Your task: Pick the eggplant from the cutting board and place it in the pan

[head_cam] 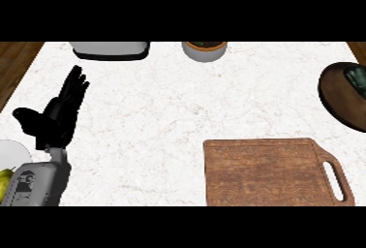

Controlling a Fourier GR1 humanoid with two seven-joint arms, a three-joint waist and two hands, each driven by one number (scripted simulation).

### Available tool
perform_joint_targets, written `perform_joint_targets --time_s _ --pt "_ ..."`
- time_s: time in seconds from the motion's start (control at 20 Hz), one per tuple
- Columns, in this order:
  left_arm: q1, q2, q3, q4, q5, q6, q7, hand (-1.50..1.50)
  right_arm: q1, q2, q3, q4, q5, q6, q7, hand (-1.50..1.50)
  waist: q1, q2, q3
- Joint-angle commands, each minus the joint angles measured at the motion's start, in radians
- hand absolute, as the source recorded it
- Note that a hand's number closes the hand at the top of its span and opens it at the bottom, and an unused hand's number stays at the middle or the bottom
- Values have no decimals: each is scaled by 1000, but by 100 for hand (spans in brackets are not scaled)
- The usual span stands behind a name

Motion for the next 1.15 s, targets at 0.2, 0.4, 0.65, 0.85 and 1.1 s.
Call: perform_joint_targets --time_s 0.2,0.4,0.65,0.85,1.1 --pt "57 8 23 -6 -7 6 -14 0 112 49 -57 -93 -169 282 -139 -150 -46 -22 -8" --pt "45 26 41 -4 3 -7 -8 0 230 106 -25 -242 -198 364 -141 -150 -65 -29 -11" --pt "56 27 44 -12 -4 6 20 0 389 219 -24 -474 -252 406 -106 -150 -76 -32 -12" --pt "84 13 38 -15 -3 -2 -23 0 462 279 4 -728 -277 452 46 -150 -79 -32 -14" --pt "61 4 34 -4 -6 0 -19 0 653 437 50 -1119 -277 432 224 -150 -56 -21 -9"
